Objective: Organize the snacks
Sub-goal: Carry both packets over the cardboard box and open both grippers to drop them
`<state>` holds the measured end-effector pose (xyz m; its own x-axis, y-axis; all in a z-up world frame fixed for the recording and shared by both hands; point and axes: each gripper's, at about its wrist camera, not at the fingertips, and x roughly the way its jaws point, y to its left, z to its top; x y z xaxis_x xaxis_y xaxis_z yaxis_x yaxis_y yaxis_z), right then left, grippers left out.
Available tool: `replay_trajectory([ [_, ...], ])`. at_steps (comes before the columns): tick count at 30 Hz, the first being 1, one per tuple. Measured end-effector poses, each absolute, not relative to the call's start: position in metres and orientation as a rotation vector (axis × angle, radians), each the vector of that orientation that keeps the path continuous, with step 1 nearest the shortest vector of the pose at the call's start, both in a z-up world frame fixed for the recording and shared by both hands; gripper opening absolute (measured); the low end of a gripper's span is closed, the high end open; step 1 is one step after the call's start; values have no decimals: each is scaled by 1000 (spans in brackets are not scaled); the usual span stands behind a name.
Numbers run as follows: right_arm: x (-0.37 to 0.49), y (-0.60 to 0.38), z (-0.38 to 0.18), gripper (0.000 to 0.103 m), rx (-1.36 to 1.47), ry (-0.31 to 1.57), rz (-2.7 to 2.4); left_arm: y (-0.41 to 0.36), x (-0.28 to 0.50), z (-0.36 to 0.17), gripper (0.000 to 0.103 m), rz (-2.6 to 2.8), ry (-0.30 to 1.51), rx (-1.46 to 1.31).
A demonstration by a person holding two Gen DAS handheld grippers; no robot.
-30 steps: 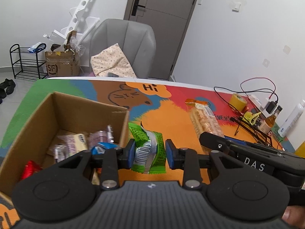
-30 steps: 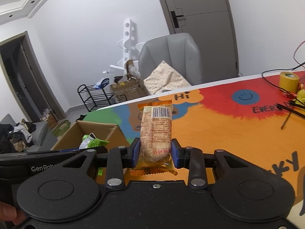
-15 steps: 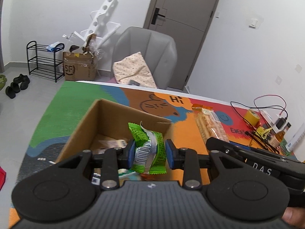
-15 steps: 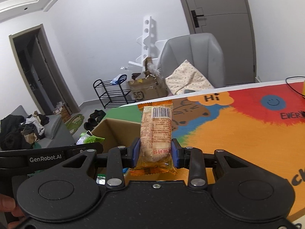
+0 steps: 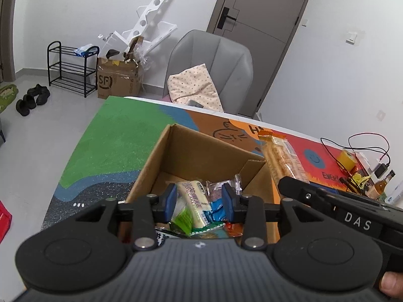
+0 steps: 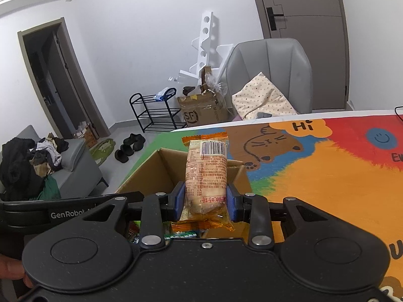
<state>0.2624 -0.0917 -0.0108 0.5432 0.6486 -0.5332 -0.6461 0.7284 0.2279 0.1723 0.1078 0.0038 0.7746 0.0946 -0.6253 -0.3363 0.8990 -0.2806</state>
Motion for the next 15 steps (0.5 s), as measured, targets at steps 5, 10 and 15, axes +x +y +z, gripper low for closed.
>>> replay_trajectory([
  [5,263,-75,-14,32,-1,646,773,121,166,7,45,243,626,-408],
  [10,263,-55,-16,32,1,650,798,134,161,9,50,253,619,-420],
  [15,260,-42,-18,48,10,640,866,146,159,7,56,263,623,-434],
])
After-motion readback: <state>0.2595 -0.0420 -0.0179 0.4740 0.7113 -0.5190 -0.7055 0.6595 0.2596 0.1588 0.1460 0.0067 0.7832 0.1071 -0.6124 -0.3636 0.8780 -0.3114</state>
